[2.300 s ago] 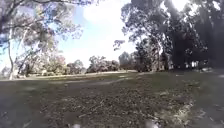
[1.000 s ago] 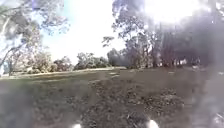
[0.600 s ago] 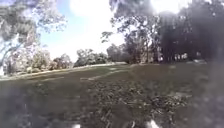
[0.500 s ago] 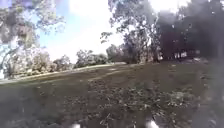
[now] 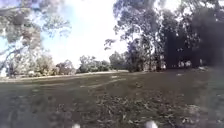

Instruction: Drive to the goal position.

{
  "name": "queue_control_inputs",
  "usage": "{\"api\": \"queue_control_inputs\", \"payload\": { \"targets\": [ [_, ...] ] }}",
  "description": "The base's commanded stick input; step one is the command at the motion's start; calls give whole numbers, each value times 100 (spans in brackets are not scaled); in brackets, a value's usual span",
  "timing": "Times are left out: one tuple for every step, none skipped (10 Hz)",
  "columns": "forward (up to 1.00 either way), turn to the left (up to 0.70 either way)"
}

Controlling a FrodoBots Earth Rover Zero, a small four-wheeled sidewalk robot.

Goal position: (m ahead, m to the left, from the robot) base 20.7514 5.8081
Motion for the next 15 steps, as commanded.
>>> {"api": "queue_control_inputs", "payload": {
  "targets": [
    [70, 0],
    [70, 0],
    [70, 0],
    [70, 0],
    [70, 0],
    [70, 0],
    [70, 0],
    [70, 0],
    [70, 0],
    [70, 0],
    [70, 0],
    [70, 0],
    [70, 0],
    [70, 0],
    [70, 0]
  ]
}}
